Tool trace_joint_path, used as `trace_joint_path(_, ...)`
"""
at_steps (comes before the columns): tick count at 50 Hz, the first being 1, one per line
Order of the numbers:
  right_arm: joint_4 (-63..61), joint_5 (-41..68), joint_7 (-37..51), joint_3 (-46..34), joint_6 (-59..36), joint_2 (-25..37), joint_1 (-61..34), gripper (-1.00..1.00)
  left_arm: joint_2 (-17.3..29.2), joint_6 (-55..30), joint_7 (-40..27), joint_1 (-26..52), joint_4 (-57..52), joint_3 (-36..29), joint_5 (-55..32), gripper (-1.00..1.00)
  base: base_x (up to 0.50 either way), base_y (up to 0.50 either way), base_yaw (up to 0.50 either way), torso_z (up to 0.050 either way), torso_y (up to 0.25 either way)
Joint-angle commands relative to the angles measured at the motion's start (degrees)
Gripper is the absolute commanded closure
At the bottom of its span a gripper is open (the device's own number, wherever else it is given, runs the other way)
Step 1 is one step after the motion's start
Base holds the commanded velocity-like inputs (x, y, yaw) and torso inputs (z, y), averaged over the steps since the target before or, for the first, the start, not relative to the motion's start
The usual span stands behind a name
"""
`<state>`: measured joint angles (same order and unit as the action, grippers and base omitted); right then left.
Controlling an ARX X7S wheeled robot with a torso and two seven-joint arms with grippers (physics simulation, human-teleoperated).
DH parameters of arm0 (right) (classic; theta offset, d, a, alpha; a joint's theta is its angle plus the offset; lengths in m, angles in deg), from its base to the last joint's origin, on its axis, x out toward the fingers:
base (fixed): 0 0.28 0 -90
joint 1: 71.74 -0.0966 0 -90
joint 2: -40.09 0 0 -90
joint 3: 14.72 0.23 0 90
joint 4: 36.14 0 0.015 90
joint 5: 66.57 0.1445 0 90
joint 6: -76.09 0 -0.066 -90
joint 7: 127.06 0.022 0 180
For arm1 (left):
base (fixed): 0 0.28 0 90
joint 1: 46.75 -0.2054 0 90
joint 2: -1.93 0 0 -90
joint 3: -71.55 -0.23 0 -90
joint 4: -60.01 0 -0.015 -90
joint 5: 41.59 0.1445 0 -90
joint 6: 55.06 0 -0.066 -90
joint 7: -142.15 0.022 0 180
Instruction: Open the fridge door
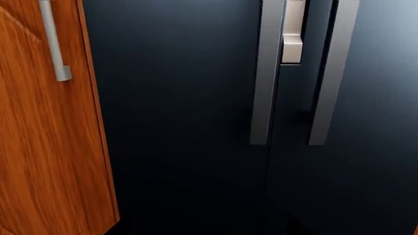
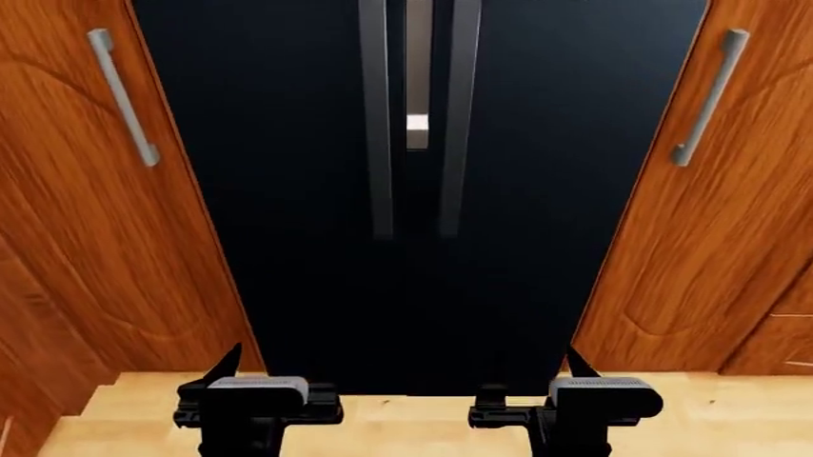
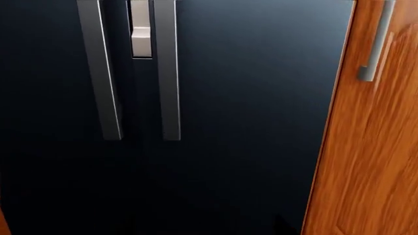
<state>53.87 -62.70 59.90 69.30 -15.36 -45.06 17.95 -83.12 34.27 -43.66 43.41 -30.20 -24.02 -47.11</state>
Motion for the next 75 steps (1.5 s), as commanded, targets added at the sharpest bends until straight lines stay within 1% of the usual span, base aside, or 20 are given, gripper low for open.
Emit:
trace_joint_path(1,-0.25,0.23,0.33,-0.62,0.14,0.48,0.04,-1.0,0.56,0.24,-0.41,0.03,0.19,-0.33,-0.51,-1.0,0.29,0.0,0.0,0.0,0.0)
trace_joint_path(19,-0.11,1.12,1.52,-2.0,0.02,1.58,-0.24,-1.0,1.67,0.53,-1.74,-0.03,0.07,-1.36,-1.39,-1.0,0.28,0.0,0.0,0.0,0.0)
trace_joint_path(22,-0.06,1.48,1.8,-1.95,-0.06,1.67,-0.24,-1.0,2.29,0.7,-1.52,-0.37,0.12,-1.09,-1.99,-1.0,0.0,0.0,0.0,0.0,0.0)
trace_joint_path(34,-0.05,2.02,2.36,-2.56,0.14,2.15,-0.27,-1.0,2.24,-0.91,-2.6,0.16,-0.65,-1.77,-2.64,-1.0,0.0,0.0,0.0,0.0,0.0)
trace_joint_path(35,-1.26,-10.37,-3.52,2.04,-2.99,-4.36,1.17,-1.0,-4.26,-2.1,7.78,2.14,2.6,4.04,3.78,-1.0,0.0,0.0,0.0,0.0,0.0)
trace_joint_path(36,-0.34,-4.39,-4.87,4.68,-0.47,-4.05,0.3,-1.0,-4.11,-1.75,4.77,-0.24,-0.84,5.71,3.71,-1.0,0.0,0.0,0.0,0.0,0.0)
trace_joint_path(38,-1.42,-2.79,-4.53,4.78,-0.65,-3.55,0.43,-1.0,-3.64,-2.17,3.88,0.18,-0.3,5.43,3.25,-1.0,0.0,0.0,0.0,0.0,0.0)
trace_joint_path(39,-1.58,-2.7,-3.83,4.8,-0.54,-3.41,0.58,-1.0,-2.97,-0.38,3.46,-0.6,-0.22,5.04,4.17,-1.0,0.0,0.0,0.0,0.0,0.0)
trace_joint_path(41,-1.55,-2.47,-3.54,4.37,-0.69,-2.91,0.43,-1.0,-3.11,-1.84,2.5,-0.64,-1.09,4.13,4.57,-1.0,0.0,0.0,0.0,0.0,0.0)
trace_joint_path(44,-2.15,-1.73,-3.56,3.8,-0.29,-2.31,0.79,-1.0,-2.68,-2.0,1.45,-0.14,-0.91,5.13,2.84,-1.0,0.0,0.0,0.0,0.0,0.0)
trace_joint_path(47,-2.15,0.45,-4.07,4.29,3.35,-2.03,1.29,-1.0,-2.65,-1.79,0.69,-0.08,-1.11,4.19,2.9,-1.0,0.0,0.0,0.0,0.0,0.0)
trace_joint_path(48,-2.42,3.91,-5.83,4.79,4.42,-2.2,1.38,-1.0,-2.4,-1.67,0.55,-0.34,-1.5,4.28,2.64,-1.0,0.0,0.0,0.0,0.0,0.0)
trace_joint_path(53,-3.08,1.38,-3.98,3.46,5.21,-1.42,1.74,-1.0,-1.9,-1.44,-0.18,-0.26,-1.11,3.5,2.4,-1.0,0.02,0.0,0.0,0.0,0.0)
trace_joint_path(62,-2.89,1.19,-2.66,2.34,4.64,-0.62,1.65,-1.0,-1.07,-1.91,-1.04,-0.09,-1.01,2.48,1.77,-1.0,0.12,0.0,0.0,0.0,0.0)
trace_joint_path(69,-1.79,0.82,-1.87,1.47,4.43,-0.1,1.13,-1.0,0.66,-0.76,-0.48,-1.82,-1.64,2.93,0.25,-1.0,0.16,0.0,0.0,0.0,0.0)
trace_joint_path(71,-2.0,0.88,-1.78,1.24,4.21,0.09,1.14,-1.0,-0.36,-1.69,-1.6,-0.37,-1.12,1.75,1.28,-1.0,0.16,0.0,0.0,0.0,0.0)
trace_joint_path(72,-1.82,0.92,-1.71,1.19,4.48,0.15,1.15,-1.0,0.49,-1.07,-1.04,-1.32,-1.41,2.39,0.45,-1.0,0.16,0.0,0.0,0.0,0.0)
trace_joint_path(75,-1.72,1.11,-1.52,1.0,4.53,0.34,1.08,-1.0,0.04,-1.57,-1.8,-0.51,-1.11,1.65,0.91,-1.0,0.16,0.0,0.0,0.0,0.0)
